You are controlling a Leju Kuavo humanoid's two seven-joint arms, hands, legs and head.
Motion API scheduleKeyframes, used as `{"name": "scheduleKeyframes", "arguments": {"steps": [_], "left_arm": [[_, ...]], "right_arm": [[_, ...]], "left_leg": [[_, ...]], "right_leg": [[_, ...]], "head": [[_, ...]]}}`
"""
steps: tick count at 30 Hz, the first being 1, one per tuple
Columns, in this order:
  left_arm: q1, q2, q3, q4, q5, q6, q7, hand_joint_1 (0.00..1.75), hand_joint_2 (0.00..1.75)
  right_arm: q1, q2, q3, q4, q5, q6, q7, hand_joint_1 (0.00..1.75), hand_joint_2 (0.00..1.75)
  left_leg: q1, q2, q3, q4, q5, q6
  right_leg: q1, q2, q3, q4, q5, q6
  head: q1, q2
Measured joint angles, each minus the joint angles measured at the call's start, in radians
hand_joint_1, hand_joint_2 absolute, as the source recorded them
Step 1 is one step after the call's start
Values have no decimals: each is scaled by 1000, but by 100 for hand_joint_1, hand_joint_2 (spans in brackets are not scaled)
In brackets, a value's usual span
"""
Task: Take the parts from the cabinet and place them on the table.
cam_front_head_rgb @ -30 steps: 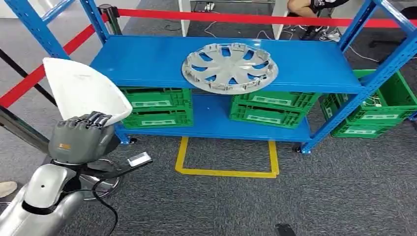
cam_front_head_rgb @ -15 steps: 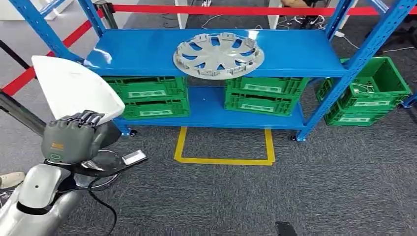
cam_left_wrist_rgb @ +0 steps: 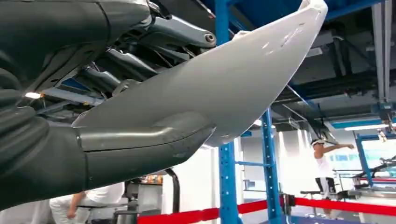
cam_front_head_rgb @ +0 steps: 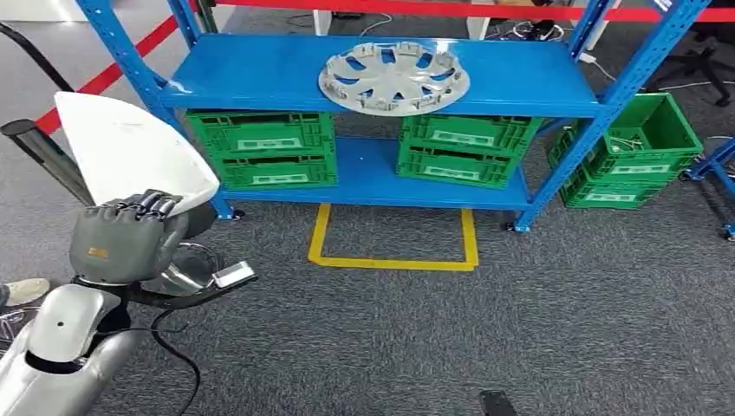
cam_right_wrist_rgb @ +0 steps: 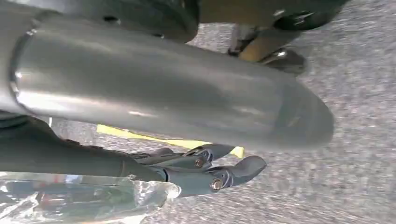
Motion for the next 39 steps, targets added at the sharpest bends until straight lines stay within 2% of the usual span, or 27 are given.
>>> {"name": "scheduleKeyframes", "arguments": {"steps": [2, 3, 4, 6, 7, 9, 10, 11, 12, 13, 15, 16, 17, 18, 21, 22, 23, 25, 26, 27, 28, 30, 31, 32, 33, 36, 39], "left_arm": [[-2, 0, 1, 0, 3, -1, 0, 175, 175], [-1, -1, 1, 0, 3, -3, 0, 175, 175], [-3, -1, 1, 0, 3, -3, 0, 175, 175], [1, -2, 0, 0, 3, -4, 0, 175, 175], [2, -1, 0, 0, 3, -5, 0, 175, 175], [-1, -1, 1, 0, 4, -6, 0, 175, 175], [-1, -2, 0, 0, 4, -6, 0, 175, 175], [0, -2, 0, 0, 6, -7, -1, 175, 175], [1, -2, 0, 0, 8, -8, 0, 175, 175], [1, -2, 0, 0, 11, -10, -1, 175, 175], [-1, -3, 0, 0, 19, -11, -9, 175, 175], [-2, -3, 0, 0, 24, -11, -13, 175, 175], [-3, -3, 0, -1, 26, -11, -17, 175, 175], [-4, -3, 0, -2, 27, -11, -18, 175, 175], [0, -3, 0, -1, 28, -11, -18, 175, 175], [0, -6, 0, -1, 30, -11, -18, 175, 175], [0, -6, 0, -1, 33, -10, -18, 175, 175], [6, -7, 0, -1, 36, -10, -18, 175, 175], [8, -7, 0, 0, 38, -10, -19, 175, 175], [12, -7, 0, 0, 38, -10, -20, 175, 175], [14, -7, 0, 0, 38, -9, -20, 175, 175], [16, -7, -1, 0, 38, -9, -23, 175, 175], [16, -7, 0, 0, 38, -9, -23, 175, 175], [15, -6, 0, 0, 38, -7, -24, 175, 175], [15, -6, 0, 0, 39, -7, -24, 175, 175], [16, -9, -2, 0, 41, -6, -29, 175, 175], [15, -10, -2, 0, 44, -6, -30, 175, 175]], "right_arm": [[-7, 0, 0, 0, 5, 0, 0, 0, 0], [-7, 2, 0, 0, 7, 1, 1, 0, 0], [-7, 2, 0, 0, 7, 0, 1, 0, 0], [-7, 3, -1, 0, 8, 0, 3, 0, 0], [-9, 3, -1, 0, 8, 0, 3, 0, 0], [-8, 3, -1, 0, 9, 0, 3, 0, 0], [-7, 3, -1, 0, 9, 0, 3, 0, 0], [-7, 3, -1, 0, 10, 0, 3, 0, 0], [-6, 3, -2, 0, 11, 0, 3, 0, 0], [-6, 3, -2, 0, 13, 0, 3, 0, 0], [-7, 3, -1, 0, 14, 3, 3, 0, 0], [-8, 3, -2, 0, 15, 3, 3, 0, 0], [-8, 3, -2, 0, 15, 4, 3, 0, 0], [-8, 3, -2, 0, 15, 4, 3, 0, 0], [-3, 3, -2, 0, 16, 5, 4, 0, 0], [-2, 3, -2, 0, 17, 5, 8, 0, 0], [0, 3, -2, 0, 17, 5, 9, 0, 0], [1, 3, -2, 0, 17, 5, 12, 0, 0], [3, 3, -2, 0, 18, 5, 12, 0, 0], [5, 3, -2, 0, 18, 5, 12, 0, 0], [6, 3, -2, 0, 17, 5, 12, 0, 0], [5, 3, -2, 0, 17, 5, 12, 0, 0], [4, 3, -2, 0, 17, 5, 13, 0, 0], [2, 7, -1, 0, 18, 6, 15, 0, 0], [3, 8, -2, 0, 18, 5, 15, 0, 0], [7, 8, -2, 0, 18, 5, 21, 0, 0], [7, 8, -2, 0, 21, 5, 27, 0, 0]], "left_leg": [[-5, 0, -16, 10, 18, -12], [-4, 0, -13, 4, 32, -16], [-1, 0, -14, 3, 43, -22], [2, -2, -22, 0, 55, -33], [2, -2, -31, 17, 6, -40], [3, -2, -65, 148, -129, -51], [3, -2, -86, 242, -180, -54], [3, -2, -97, 313, -199, -55], [3, -2, -90, 336, -188, -53], [2, -2, -62, 318, -162, -50], [-3, -2, 46, 176, -100, -35], [-8, -2, 109, 90, -99, -24], [-12, -1, 165, 5, -132, -15], [-13, -1, 167, -13, -135, -16], [-15, -1, 154, -24, -116, 1], [-8, 3, 155, -30, -106, 3], [-6, 2, 149, -30, -100, 11], [-5, 3, 137, -29, -91, 13], [-5, 3, 131, -27, -87, 12], [-4, 3, 127, -26, -83, 10], [-3, 2, 125, -26, -81, 7], [4, 2, 124, -19, -81, 1], [4, 2, 122, -11, -85, -7], [-2, 0, 112, -3, -87, -14], [-3, -1, 101, 9, -84, -16], [-5, -1, 93, 8, -72, 8], [-5, -1, 91, -2, -67, 17]], "right_leg": [[3, 2, 126, -188, -76, -2], [5, 5, 101, -171, -67, -10], [9, 5, 96, -167, -65, -14], [2, 1, 79, -169, -44, -39], [3, -2, 66, -168, -33, -47], [3, -1, 45, -167, -3, -54], [4, -1, 26, -166, 11, -55], [5, -2, 8, -164, 23, -54], [6, -2, -7, -163, 34, -54], [8, -3, -21, -163, 44, -53], [10, -2, -46, -163, 61, -52], [10, -1, -52, -163, 69, -50], [14, -2, -60, -162, 76, -44], [13, -3, -62, -164, 87, -40], [11, -4, -65, -173, 107, -20], [10, -1, -81, -160, 89, -17], [10, -1, -102, -106, 42, -13], [5, -1, -165, 66, -44, -3], [4, -1, -187, 134, -70, 0], [3, -2, -188, 155, -74, 4], [1, -2, -162, 126, -55, 6], [-5, -3, -50, -56, 21, 14], [-9, -3, -5, -139, 32, 22], [-6, 2, 15, -153, 12, 23], [-8, 4, 4, -152, 18, 4], [-9, 6, -7, -151, 27, -4], [-6, 10, -14, -151, 31, -11]], "head": [[1, 0], [-4, 0], [0, 0], [2, 0], [-1, 0], [-10, 0], [-10, 0], [-11, 0], [-11, 0], [-10, 0], [-11, 0], [-10, 0], [-10, 0], [-8, 0], [-10, 0], [-8, 0], [-1, 0], [0, 0], [1, 0], [1, 0], [1, 0], [1, 0], [1, 0], [5, 0], [5, 0], [-1, 0], [-2, 0]]}}
